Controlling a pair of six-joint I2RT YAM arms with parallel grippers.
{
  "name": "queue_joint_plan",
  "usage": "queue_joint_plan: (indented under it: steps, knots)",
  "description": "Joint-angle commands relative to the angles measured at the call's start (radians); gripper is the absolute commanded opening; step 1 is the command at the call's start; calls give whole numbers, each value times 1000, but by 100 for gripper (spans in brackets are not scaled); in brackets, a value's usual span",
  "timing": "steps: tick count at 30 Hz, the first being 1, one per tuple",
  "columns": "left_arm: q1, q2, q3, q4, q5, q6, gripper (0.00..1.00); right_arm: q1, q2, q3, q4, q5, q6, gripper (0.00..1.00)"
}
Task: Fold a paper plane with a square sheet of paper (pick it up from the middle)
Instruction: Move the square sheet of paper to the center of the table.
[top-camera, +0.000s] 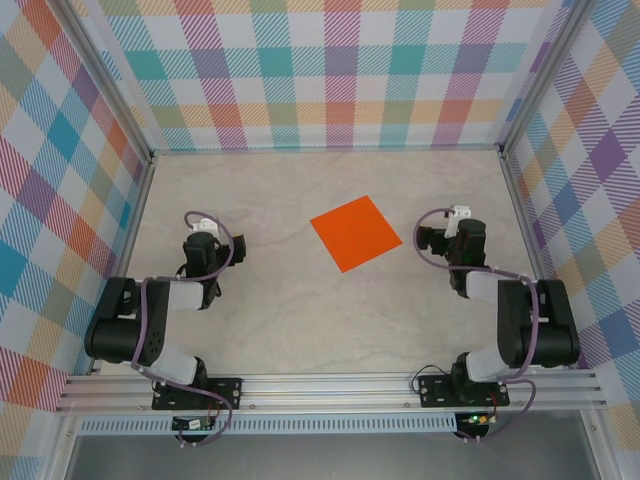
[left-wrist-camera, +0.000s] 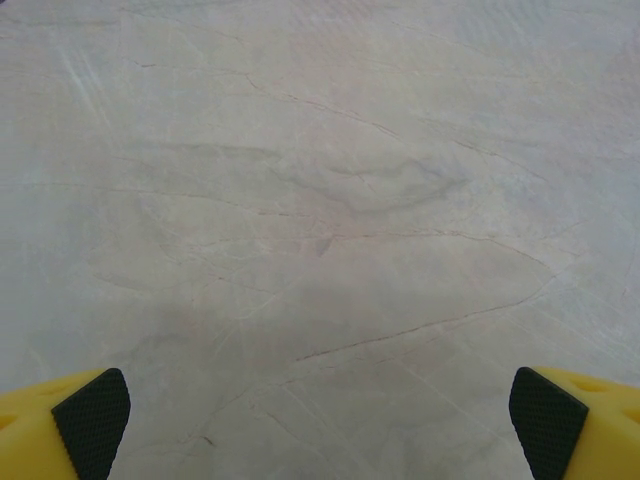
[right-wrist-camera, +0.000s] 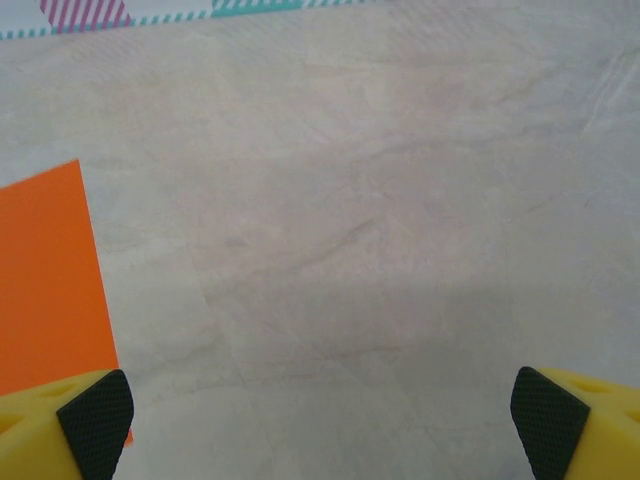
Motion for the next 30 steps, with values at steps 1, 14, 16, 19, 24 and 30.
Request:
queue_joint_plan:
  steps: [1, 14, 16, 19, 24, 30]
  knots:
    - [8, -125, 80, -208, -80, -76, 100, -5, -87, 128, -248, 6, 69, 100]
    - [8, -447, 342, -1036, 46, -377, 100, 148, 239, 724, -959, -339, 486, 100]
    - [8, -475, 361, -1086, 54, -362, 100, 194, 311, 790, -968, -385, 527, 100]
    - [8, -503, 361, -1105, 56, -373, 100, 264, 416, 894, -1009, -374, 566, 100]
    - [8, -503, 371, -1116, 113, -358, 100, 358, 578, 1066, -1090, -339, 590, 100]
    - [7, -504, 364, -1116, 119, -355, 100, 410, 714, 1222, -1191, -271, 617, 100]
